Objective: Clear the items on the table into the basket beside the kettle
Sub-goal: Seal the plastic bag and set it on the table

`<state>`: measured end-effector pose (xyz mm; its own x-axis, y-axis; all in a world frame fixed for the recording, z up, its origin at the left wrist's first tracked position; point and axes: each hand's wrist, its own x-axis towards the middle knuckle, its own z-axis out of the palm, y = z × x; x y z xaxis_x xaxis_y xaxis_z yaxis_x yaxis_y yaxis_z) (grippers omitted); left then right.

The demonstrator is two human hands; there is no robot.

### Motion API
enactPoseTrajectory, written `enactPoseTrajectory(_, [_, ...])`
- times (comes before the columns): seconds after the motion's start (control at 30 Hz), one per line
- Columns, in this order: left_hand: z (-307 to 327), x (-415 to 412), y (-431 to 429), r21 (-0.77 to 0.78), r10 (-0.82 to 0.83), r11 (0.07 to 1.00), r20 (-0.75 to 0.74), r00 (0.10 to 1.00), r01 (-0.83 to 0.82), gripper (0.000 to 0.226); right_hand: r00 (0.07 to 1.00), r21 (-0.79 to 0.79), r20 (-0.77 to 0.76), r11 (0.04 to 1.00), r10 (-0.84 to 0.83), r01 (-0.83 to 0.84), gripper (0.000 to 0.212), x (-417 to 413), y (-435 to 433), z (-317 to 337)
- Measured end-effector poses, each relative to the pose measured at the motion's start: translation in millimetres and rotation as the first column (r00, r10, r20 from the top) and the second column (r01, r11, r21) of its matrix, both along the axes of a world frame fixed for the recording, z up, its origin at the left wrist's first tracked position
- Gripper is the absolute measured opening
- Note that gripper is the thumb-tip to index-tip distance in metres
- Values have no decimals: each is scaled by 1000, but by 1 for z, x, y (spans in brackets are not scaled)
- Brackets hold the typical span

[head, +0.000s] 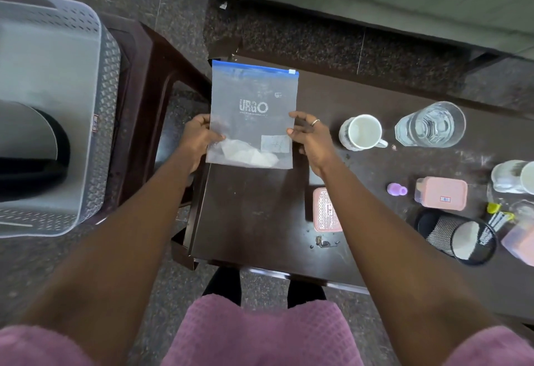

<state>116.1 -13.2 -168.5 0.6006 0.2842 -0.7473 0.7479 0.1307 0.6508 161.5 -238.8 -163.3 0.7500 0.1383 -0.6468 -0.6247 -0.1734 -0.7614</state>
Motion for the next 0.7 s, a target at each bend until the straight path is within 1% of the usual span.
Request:
enactPoseTrajectory(0.03, [1, 0, 1, -14, 14, 1000, 11, 1000, -14, 37, 1000, 21, -2, 1000, -5, 5, 31, 1, 1, 0])
enactPoseTrajectory(0.13, [2, -4, 0, -8, 70, 998, 46, 997, -69, 4, 1000, 15, 25, 1000, -12, 12, 29, 1, 2, 0])
enactPoseTrajectory(0.27, [-3, -8, 1, 71, 123, 989, 117, 986, -132, 16, 996, -27, 85, 999, -25, 28, 36, 3, 1, 1])
enactPoseTrajectory(0.37, [0, -11, 1, 131, 110, 981, 225, 968, -142, 21, 994, -51, 102, 998, -43, 48, 40, 3, -4, 3])
enactPoseTrajectory(0.43, [4, -12, 2, 127, 70, 985, 332, 941, -118, 39, 992, -88, 120, 995, -44, 54, 35, 1, -7, 5])
enactPoseTrajectory(0.47, [6, -13, 3, 133, 39, 987, 365, 930, -93, 47, 990, -112, 137, 992, -40, 55, 31, 0, -8, 6])
enactPoseTrajectory(0.5, [7, -14, 3, 157, -6, 986, 381, 925, -59, 50, 987, -139, 159, 989, -30, 52, 26, -1, -9, 8])
enactPoseTrajectory(0.6, [11, -14, 4, 321, -151, 947, 380, 913, 22, 40, 971, -176, 241, 984, 1, 42, 18, -4, -8, 14])
enactPoseTrajectory(0.67, [17, -16, 3, 420, -184, 908, 394, 900, 2, 27, 951, -190, 310, 979, -14, 76, 16, -7, -8, 22])
enactPoseTrajectory(0.7, [20, -15, 2, 445, -177, 895, 410, 895, -28, 22, 943, -185, 332, 978, -33, 100, 19, -7, -8, 26])
